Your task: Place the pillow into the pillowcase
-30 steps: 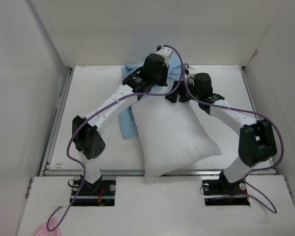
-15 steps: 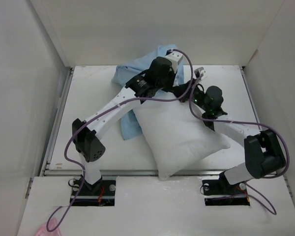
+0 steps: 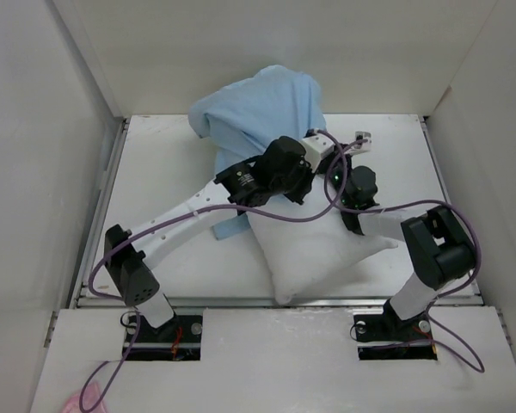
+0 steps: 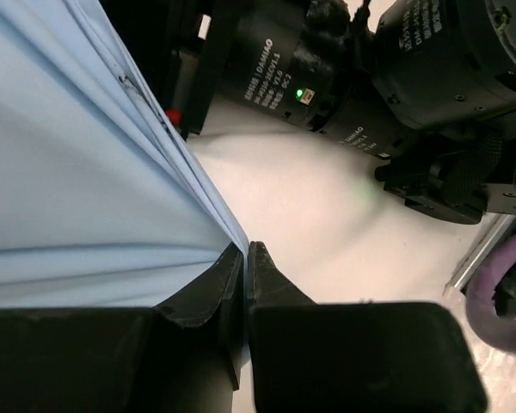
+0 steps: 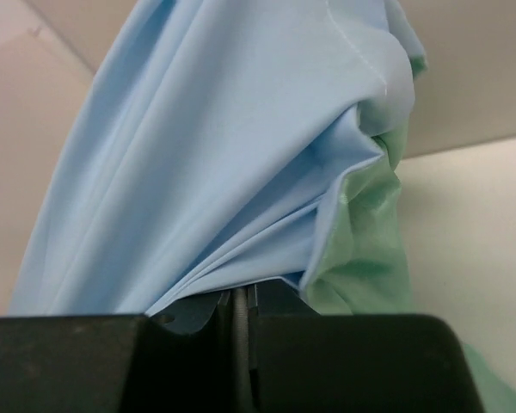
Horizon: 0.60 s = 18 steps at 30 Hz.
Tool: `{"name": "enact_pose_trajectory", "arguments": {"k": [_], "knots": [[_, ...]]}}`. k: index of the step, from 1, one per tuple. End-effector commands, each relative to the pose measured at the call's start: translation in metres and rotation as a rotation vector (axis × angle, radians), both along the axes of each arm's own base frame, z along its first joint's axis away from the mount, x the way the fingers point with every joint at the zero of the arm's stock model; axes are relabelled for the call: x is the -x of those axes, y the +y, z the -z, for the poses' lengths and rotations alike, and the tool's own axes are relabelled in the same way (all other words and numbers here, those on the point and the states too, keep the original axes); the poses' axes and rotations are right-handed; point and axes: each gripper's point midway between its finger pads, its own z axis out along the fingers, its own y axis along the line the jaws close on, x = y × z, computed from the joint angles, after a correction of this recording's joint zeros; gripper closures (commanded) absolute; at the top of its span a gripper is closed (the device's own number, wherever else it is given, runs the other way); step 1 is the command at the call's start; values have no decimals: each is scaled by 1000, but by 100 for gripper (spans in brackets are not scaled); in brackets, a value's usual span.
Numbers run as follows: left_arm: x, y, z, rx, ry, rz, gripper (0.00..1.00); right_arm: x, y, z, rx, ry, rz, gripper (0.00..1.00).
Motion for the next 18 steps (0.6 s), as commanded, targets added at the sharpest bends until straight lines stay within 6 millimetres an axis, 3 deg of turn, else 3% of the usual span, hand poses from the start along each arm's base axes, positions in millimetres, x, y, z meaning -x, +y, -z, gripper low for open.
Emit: {"name": "enact_pose_trajectory", "arguments": {"k": [1,2,4,7,9,10,12,14,15,16,17,18], "knots": [[76,-17,29,8,220,226,100,3,-91,-104,-473,-317,312,100],[71,-9,54,-24,246,203,100,3,-90,-105,-490,-313,302,100],[58,-4,86,0,374,165,100,3,-93,-102,-499,-289,317,100],[74,-7,111,20,518,250,100,-9,-96,-95,-438,-197,362,100],[75,-16,102,11,473,290,100,-25,-90,-87,-332,-143,346,100],[64,-16,98,7,433,254,100,-28,-82,-82,-270,-127,323,100],[59,-20,87,6,385,243,100,-31,-72,-72,-173,-80,246,85],[32,-18,64,28,296,164,78,-35,-63,-43,-48,45,219,69],[17,-12,52,45,260,120,47,-33,-56,-32,9,91,181,49],[2,-11,31,87,216,78,42,-34,-52,-10,88,201,162,41],[-13,-4,24,93,185,17,36,-31,-51,-1,157,248,151,37],[-32,6,15,106,160,-34,15,-29,-50,9,211,299,138,27]]}}
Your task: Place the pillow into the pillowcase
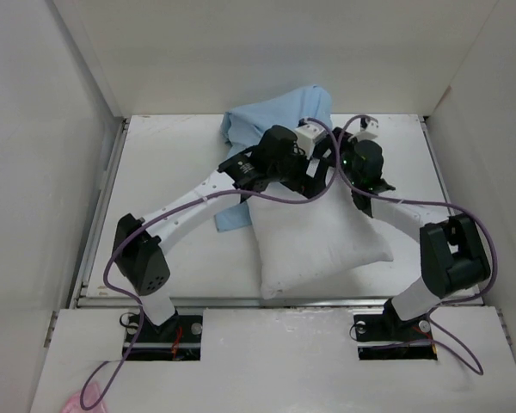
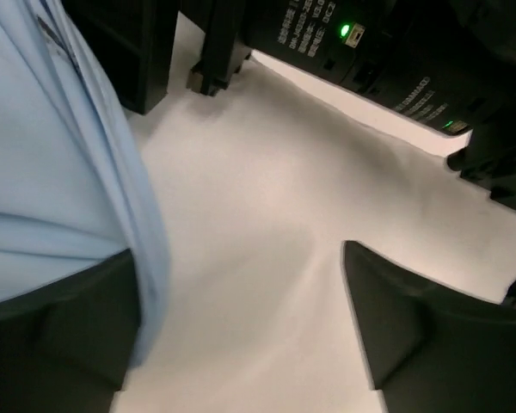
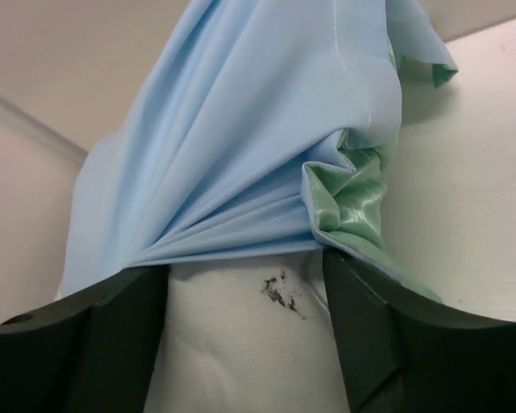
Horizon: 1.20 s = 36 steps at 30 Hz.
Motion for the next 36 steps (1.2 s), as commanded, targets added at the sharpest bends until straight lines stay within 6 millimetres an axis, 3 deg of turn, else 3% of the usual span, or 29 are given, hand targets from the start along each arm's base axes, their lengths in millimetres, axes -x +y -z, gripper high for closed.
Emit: {"name": "enact_pose_trajectory", "arguments": {"k": [1,2,6,7,10,11,12,15,16,17,18,19,21,22,24,25,29,30,31,33,36], "knots": [[-6,22,-32,22,28,-67,0,0,-1,-44,153,24,-56,24],[-17,25,-50,54,2,-99,0,11,-5,-12,219,180,-71,22],[-53,59,-69,50,-45,-236,0,34,-21,8,422,357,-115,15],[-60,73,-79,62,-64,-273,0,38,-28,11,451,394,-97,8],[-66,98,-69,38,-56,-333,0,56,-60,17,553,523,8,5],[-70,114,-76,59,-61,-386,0,59,-74,13,600,536,64,4],[-69,126,-60,39,-29,-424,0,70,-87,8,631,569,105,4],[-74,162,-60,102,-21,-552,0,88,-118,-9,703,609,234,3],[-74,187,-40,85,7,-638,0,95,-120,-22,702,586,236,3],[-69,189,-28,91,36,-653,0,100,-122,-29,711,573,233,3],[-77,208,-19,111,51,-708,0,103,-113,-40,693,533,171,3],[-71,219,16,90,123,-746,0,111,-102,-63,673,437,117,3],[-68,229,42,105,175,-737,0,122,-74,-82,718,302,-37,2],[-72,227,46,138,162,-719,0,135,-42,-93,726,223,-149,0],[-63,221,75,138,212,-689,0,146,-12,-103,751,149,-235,0],[-67,218,80,147,202,-668,0,159,20,-115,749,94,-318,0],[-71,215,103,71,138,-656,0,172,92,-88,811,108,-497,0],[-72,215,109,64,130,-649,0,167,108,-67,850,149,-523,0],[-74,212,110,73,129,-640,0,166,117,-60,875,156,-522,0],[-82,207,116,72,108,-612,0,154,124,-40,954,214,-449,0],[-95,198,125,66,96,-570,0,140,122,-28,949,270,-349,0]]}}
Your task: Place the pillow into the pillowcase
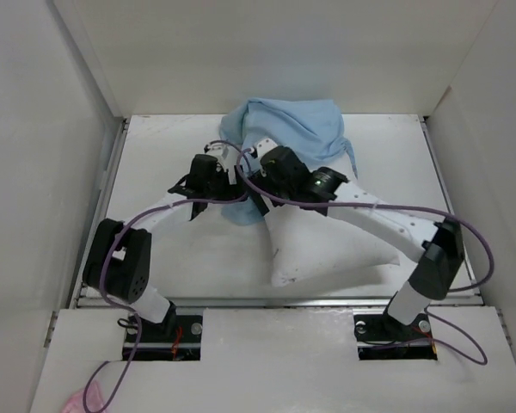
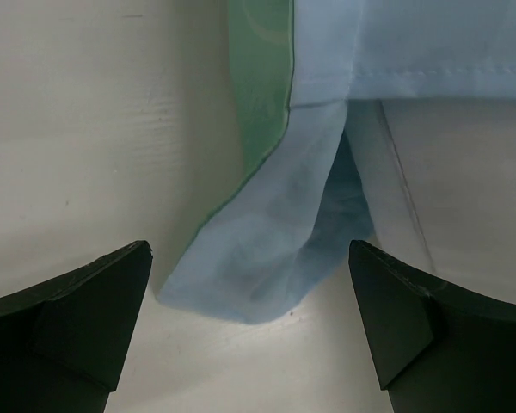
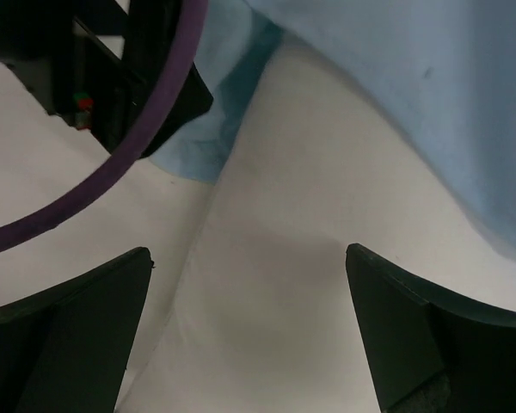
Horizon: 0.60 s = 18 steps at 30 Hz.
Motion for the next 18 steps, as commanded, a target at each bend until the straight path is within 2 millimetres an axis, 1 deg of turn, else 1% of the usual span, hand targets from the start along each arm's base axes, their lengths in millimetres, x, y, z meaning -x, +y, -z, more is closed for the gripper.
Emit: {"name": "enact_pose_trajectory", "arguments": {"k": [1,2,3,4,5,6,7,8,9,10,11,12,13,14,15,16,17,18], "knots": [[-31,-19,-18,38,-125,74,0,-19,-16,-1,37,-35,165,0],[-32,-22,-3,36,-95,85,0,-23,-13,1,27,-40,181,0],[-36,-23,0,36,-95,85,1,-27,-12,4,31,-45,189,0],[-43,-23,3,20,-99,81,6,-29,-9,20,57,-28,189,0],[-45,-18,13,12,-78,70,15,-33,-7,25,51,-29,217,0],[-49,-18,26,13,-55,70,27,-39,-11,31,75,-48,249,0],[-49,-23,29,28,-42,93,47,-44,-13,35,86,-58,279,0],[-47,-29,31,49,-28,122,58,-48,-14,49,117,-53,306,0],[-48,-32,30,53,-31,142,66,-49,-18,60,145,-50,328,0],[-49,-34,28,61,-38,150,73,-53,-24,63,170,-70,372,0],[-46,-33,28,60,-37,150,84,-55,-26,79,206,-65,382,0],[-43,-38,23,71,-46,169,100,-57,-26,86,208,-66,396,0],[-43,-38,8,82,-82,170,100,-58,-28,97,230,-67,404,0],[-37,-43,1,87,-100,199,100,-63,-29,103,232,-66,413,0],[-33,-43,-5,96,-108,208,100,-65,-31,118,255,-40,411,0],[-32,-43,-29,111,-163,209,100,-70,-31,122,220,-27,442,5],[-27,-45,-36,108,-183,225,100,-77,-38,128,200,-6,452,32],[-22,-45,-43,118,-196,234,100,-89,-36,123,136,-32,467,54]]}}
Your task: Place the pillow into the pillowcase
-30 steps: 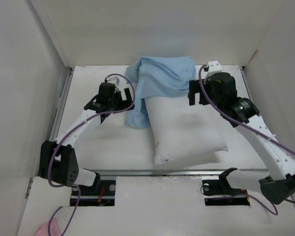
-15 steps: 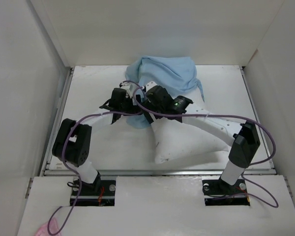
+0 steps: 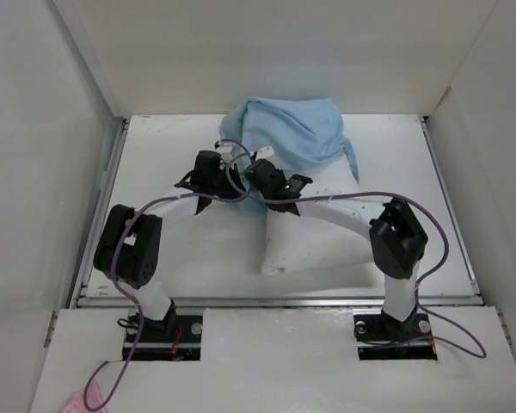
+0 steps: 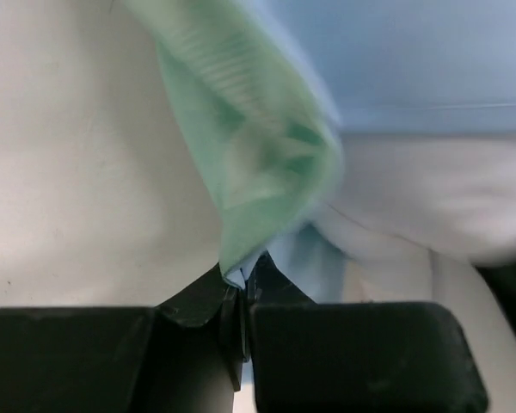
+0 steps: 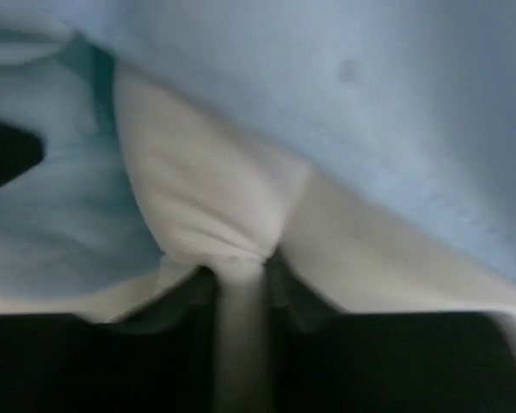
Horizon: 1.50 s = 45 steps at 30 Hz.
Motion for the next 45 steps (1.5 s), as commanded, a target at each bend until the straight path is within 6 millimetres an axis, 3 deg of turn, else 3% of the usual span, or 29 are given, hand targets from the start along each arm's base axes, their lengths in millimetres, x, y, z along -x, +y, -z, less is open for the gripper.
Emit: {"name": "enact_pose_trajectory", "arguments": {"k": [1,2,3,4,6,7,8,10,11,12,14,16,17,19,20,21,23,26,30,33,35,37,39,41,42,43,45], "knots": [[5,-15,-83,99,-213,87,100,-36,-24,11,-123,-48,140,79],[10,-18,-104,117,-260,96,100,-42,-28,2,-161,-73,163,100],[13,-16,-109,117,-260,96,100,-50,-37,-5,-197,-96,182,100],[18,-18,-113,111,-264,96,100,-60,-34,-46,-306,-199,186,100],[31,-28,-134,106,-281,113,100,-66,-36,-97,-405,-339,187,100],[34,-33,-142,105,-296,116,100,-66,-39,-149,-541,-480,197,100],[49,-45,-156,112,-312,149,100,-70,-51,-183,-621,-609,230,100],[66,-58,-175,162,-326,189,100,-63,-68,-220,-661,-709,262,100],[82,-68,-188,206,-322,243,100,-60,-77,-252,-732,-812,289,100],[99,-75,-214,270,-348,277,100,-58,-86,-264,-713,-856,310,100],[135,-95,-241,323,-384,384,100,-58,-97,-285,-737,-937,364,100],[162,-102,-271,355,-440,414,100,-58,-106,-295,-764,-979,388,100],[168,-100,-276,342,-439,417,100,-62,-101,-283,-758,-972,376,100],[180,-99,-308,370,-481,425,100,-67,-97,-276,-787,-995,379,100],[189,-100,-311,364,-470,458,100,-69,-99,-268,-782,-998,409,100],[199,-99,-333,396,-501,484,100,-74,-98,-262,-782,-1011,427,100],[219,-97,-355,449,-515,531,100,-78,-97,-257,-778,-1029,437,100],[235,-90,-370,503,-493,535,100,-89,-103,-247,-769,-1049,483,100],[246,-85,-369,530,-425,524,100,-103,-112,-240,-758,-1068,551,100],[246,-76,-358,539,-348,444,100,-114,-135,-245,-739,-1085,664,100],[244,-69,-328,500,-258,379,100,-122,-146,-249,-736,-1092,700,100],[245,-54,-314,503,-189,278,100,-124,-151,-252,-740,-1088,719,100],[246,-42,-276,448,-87,196,100,-131,-155,-253,-725,-1070,693,100],[255,-34,-269,474,-40,168,100,-140,-134,-253,-742,-1015,537,100],[255,-34,-255,456,-22,164,100,-146,-126,-242,-723,-952,460,100],[254,-35,-252,457,-23,164,100,-146,-114,-245,-744,-918,382,99],[246,-41,-252,450,-56,171,100,-147,-85,-229,-741,-819,197,91]]}}
